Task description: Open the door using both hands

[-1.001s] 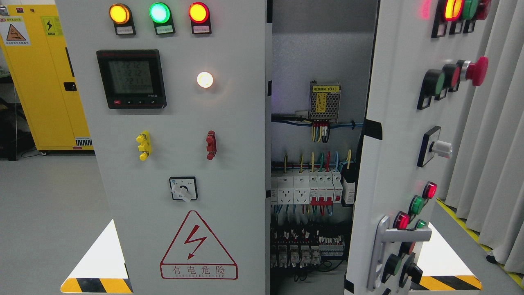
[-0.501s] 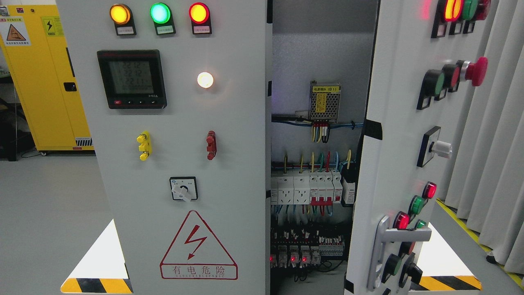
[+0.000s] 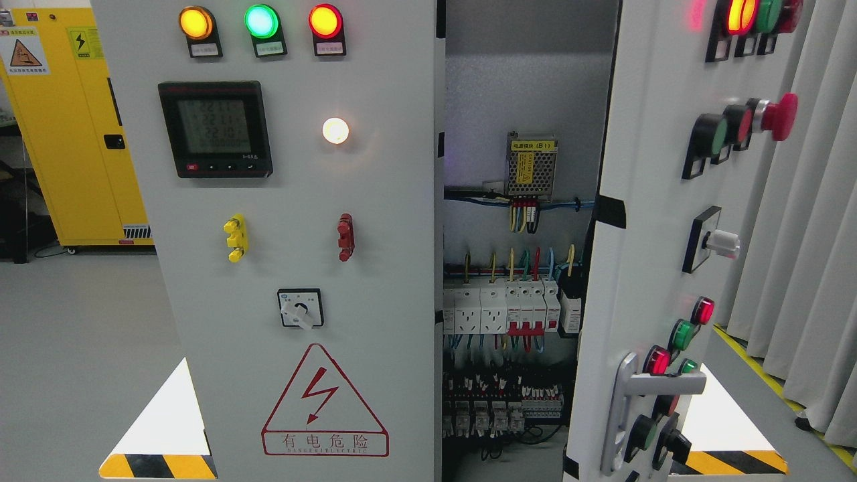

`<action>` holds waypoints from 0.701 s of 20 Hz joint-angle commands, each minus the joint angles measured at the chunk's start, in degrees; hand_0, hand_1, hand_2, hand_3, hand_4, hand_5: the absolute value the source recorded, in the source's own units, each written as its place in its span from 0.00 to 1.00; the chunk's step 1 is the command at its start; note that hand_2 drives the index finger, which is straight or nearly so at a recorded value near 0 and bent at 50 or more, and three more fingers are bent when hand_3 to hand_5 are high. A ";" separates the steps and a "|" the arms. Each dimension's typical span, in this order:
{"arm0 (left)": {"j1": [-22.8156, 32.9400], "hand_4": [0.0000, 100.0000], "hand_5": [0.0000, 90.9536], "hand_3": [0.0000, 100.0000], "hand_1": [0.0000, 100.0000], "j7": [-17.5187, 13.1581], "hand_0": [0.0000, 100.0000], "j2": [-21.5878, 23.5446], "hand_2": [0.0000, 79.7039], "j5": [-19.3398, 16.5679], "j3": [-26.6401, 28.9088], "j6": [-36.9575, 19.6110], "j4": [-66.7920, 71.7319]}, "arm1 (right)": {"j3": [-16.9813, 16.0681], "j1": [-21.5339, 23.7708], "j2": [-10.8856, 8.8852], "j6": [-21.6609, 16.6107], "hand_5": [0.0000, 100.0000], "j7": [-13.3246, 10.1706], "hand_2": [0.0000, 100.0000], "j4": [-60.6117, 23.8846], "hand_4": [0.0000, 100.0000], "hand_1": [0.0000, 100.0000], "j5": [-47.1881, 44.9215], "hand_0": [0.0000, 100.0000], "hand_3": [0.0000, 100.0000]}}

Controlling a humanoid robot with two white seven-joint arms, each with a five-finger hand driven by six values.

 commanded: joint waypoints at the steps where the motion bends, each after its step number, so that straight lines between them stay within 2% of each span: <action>1: -14.93 0.00 0.00 0.00 0.56 -3.87 0.12 4.91 0.00 7.67 -3.66 2.34 -15.20 | 5.22 1.76 0.61 0.02 0.00 -0.03 0.04 -1.44 0.00 0.50 -1.58 0.00 0.00; 3: -19.68 0.00 0.00 0.00 0.56 -4.50 0.12 4.82 0.00 9.86 -5.43 3.47 -15.47 | 5.31 1.76 0.61 0.02 0.00 -0.03 0.04 -1.44 0.00 0.50 -1.58 0.00 0.00; 5: -23.46 0.00 0.00 0.00 0.56 -4.50 0.12 3.77 0.00 13.37 -5.87 7.24 -15.56 | 5.39 1.76 0.70 0.02 0.00 -0.03 0.04 -1.44 0.00 0.50 -1.58 0.00 0.00; 7: -26.54 0.00 0.00 0.00 0.56 -4.41 0.12 -0.08 0.00 16.02 -5.87 11.63 -15.38 | 5.31 1.67 0.61 0.02 0.00 -0.03 0.04 -1.35 0.00 0.50 -1.58 0.00 0.00; 9: -30.75 0.00 0.00 0.00 0.56 -4.24 0.12 -4.04 0.00 16.11 -5.87 15.59 -14.94 | 5.31 1.67 0.61 0.02 0.00 -0.03 0.04 -1.35 0.00 0.50 -1.58 0.00 0.00; 14: -41.82 0.00 0.00 0.00 0.56 -4.24 0.12 -9.41 0.00 16.11 -5.87 20.52 -10.56 | 5.31 1.67 0.61 0.02 0.00 -0.03 0.04 -1.35 0.00 0.50 -1.58 0.00 0.00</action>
